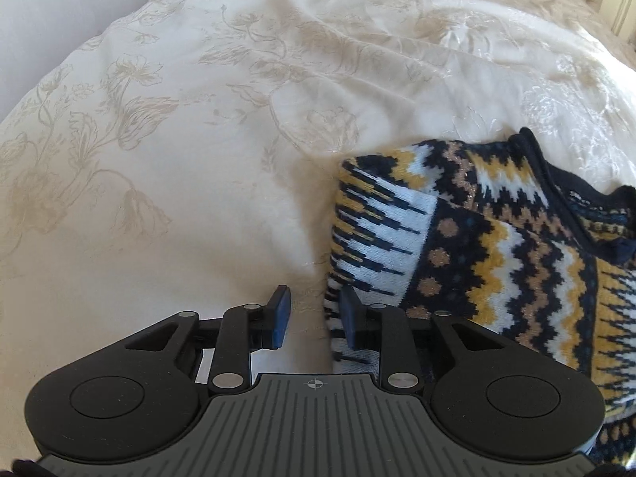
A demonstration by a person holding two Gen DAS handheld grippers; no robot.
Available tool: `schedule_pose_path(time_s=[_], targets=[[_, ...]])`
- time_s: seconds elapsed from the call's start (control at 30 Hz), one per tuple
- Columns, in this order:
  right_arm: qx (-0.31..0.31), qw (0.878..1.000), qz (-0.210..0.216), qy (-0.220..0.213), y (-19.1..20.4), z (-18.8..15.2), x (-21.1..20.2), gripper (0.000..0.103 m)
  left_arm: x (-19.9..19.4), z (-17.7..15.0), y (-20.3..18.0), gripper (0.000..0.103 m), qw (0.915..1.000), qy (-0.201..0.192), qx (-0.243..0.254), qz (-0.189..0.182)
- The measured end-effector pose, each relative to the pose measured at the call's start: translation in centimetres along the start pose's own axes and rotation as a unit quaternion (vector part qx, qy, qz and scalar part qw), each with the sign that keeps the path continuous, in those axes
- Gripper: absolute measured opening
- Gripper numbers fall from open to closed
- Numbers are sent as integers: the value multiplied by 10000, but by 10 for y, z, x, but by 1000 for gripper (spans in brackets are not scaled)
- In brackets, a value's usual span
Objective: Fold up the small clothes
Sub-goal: 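Open the right tool on the folded side while the left tool grips the hem edge, then move both open tools to the navy ribbed hem band of the sweater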
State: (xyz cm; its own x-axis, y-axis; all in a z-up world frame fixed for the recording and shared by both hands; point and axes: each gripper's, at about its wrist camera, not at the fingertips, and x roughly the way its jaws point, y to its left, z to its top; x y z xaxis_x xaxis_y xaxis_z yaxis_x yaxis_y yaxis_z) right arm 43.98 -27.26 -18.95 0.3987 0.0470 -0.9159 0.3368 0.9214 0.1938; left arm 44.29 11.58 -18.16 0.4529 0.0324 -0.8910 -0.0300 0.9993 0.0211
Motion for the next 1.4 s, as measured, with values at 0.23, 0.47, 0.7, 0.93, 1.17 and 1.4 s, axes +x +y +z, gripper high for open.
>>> schedule_pose_path(time_s=[0.23,0.47,0.7,0.93,1.17,1.4], targets=[[237,9993,-121,-270,-6,-4,-17,69,-32,10,7,27,9984,-490,-267,-60],[274,9992,-39,-303,0,-10,-16,93,-16,25,-22,30,9979,-559,178,-271],[266,9995,-55,-137,3,-17,-11,97,29,38,-13,39,9995,-146,-253,-73],[257,9996,-6,-89,5,-30,-17,100,11,41,2,43,9989,-168,-393,-214],[134,9996,180,-171,11,-45,-36,102,-43,8,9,72,9978,-474,-326,-328],[-80,9989,418,-187,12,-71,-57,102,-96,-49,1,81,9976,-538,-109,-428]])
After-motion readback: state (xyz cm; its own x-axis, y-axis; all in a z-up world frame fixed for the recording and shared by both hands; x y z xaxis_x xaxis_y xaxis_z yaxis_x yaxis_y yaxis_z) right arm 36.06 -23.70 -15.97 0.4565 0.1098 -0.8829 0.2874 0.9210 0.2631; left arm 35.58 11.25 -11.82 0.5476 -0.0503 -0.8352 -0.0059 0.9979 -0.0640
